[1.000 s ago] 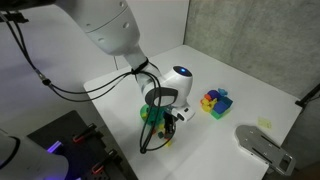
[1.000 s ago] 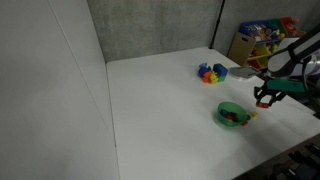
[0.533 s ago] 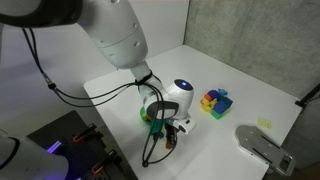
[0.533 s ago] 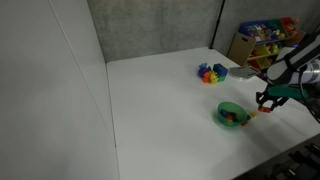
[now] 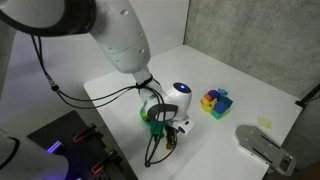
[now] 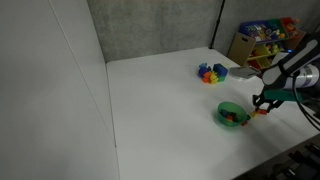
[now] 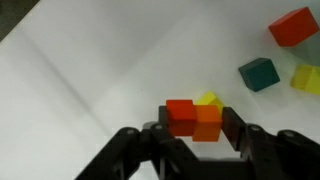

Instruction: Remove two orange blocks from the green bowl and put it on the table

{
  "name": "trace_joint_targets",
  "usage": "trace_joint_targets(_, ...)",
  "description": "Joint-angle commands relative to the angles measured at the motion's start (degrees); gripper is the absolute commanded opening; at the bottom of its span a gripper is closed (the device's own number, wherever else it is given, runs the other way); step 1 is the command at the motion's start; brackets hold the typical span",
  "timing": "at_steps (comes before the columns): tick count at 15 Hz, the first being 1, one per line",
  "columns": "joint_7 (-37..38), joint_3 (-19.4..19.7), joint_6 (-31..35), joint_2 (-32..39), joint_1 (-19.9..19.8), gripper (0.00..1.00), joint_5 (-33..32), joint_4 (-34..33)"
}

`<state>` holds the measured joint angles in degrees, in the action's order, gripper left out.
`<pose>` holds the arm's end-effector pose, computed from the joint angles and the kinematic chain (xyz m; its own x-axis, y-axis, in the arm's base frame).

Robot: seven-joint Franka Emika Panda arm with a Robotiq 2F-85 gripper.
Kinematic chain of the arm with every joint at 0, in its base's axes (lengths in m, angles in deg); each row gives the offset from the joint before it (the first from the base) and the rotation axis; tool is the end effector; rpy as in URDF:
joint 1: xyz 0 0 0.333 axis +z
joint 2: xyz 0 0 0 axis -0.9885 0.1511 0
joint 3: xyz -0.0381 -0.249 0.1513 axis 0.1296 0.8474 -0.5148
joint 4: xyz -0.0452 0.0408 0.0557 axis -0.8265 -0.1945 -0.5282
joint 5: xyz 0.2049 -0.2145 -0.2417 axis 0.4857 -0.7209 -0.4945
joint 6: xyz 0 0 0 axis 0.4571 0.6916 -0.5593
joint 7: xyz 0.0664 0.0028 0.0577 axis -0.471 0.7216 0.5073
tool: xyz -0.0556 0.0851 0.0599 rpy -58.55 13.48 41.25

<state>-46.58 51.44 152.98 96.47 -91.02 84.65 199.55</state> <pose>0.4498 -0.2130 0.0577 0.6801 -0.7257 -0.1036 -0.7115 -0.6875 0.1451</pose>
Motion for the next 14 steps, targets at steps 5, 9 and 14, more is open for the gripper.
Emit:
trace_joint_targets(5, -2.5, -0.8, 0.0, 0.0, -0.5, 0.6, 0.7, -0.6)
trace_joint_targets(9, -3.6, -1.3, -0.2, -1.6, -0.2, 0.92, 0.5, 0.4)
trace_joint_targets(14, -5.0, -1.7, -2.5, -5.4, 0.7, 1.0, -0.3, 1.5)
